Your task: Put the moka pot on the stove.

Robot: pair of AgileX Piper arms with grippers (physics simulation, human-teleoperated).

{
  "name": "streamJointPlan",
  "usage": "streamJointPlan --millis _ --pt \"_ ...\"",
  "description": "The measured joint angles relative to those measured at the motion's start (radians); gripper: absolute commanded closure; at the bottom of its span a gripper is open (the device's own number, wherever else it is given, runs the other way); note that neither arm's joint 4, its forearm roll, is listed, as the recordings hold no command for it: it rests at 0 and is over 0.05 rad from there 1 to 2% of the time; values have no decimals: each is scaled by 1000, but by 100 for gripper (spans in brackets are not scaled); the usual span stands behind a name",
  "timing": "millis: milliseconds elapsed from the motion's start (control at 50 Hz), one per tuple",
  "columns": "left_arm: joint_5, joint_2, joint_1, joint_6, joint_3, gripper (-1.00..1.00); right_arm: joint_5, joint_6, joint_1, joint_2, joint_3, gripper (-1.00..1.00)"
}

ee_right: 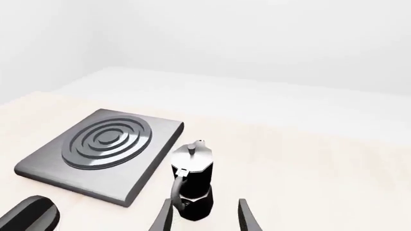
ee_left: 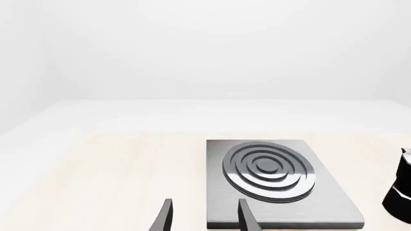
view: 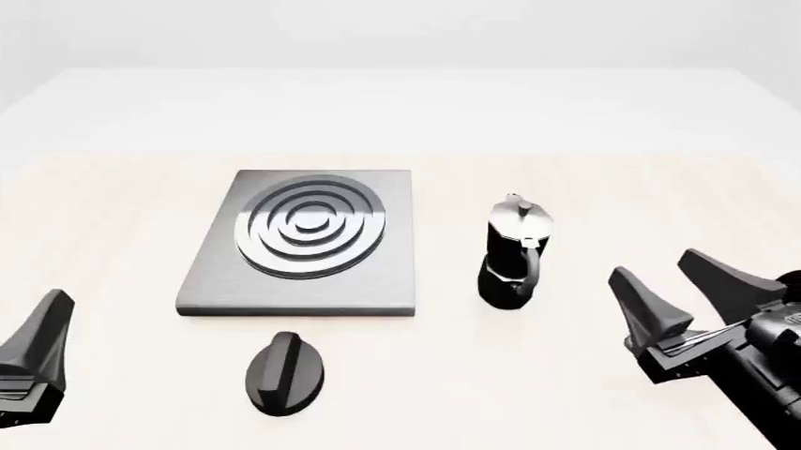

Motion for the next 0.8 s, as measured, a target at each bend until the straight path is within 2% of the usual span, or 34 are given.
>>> streamJointPlan --millis 800 --pt "0 0 0 0 0 -100 -397 12 46 443 -10 -100"
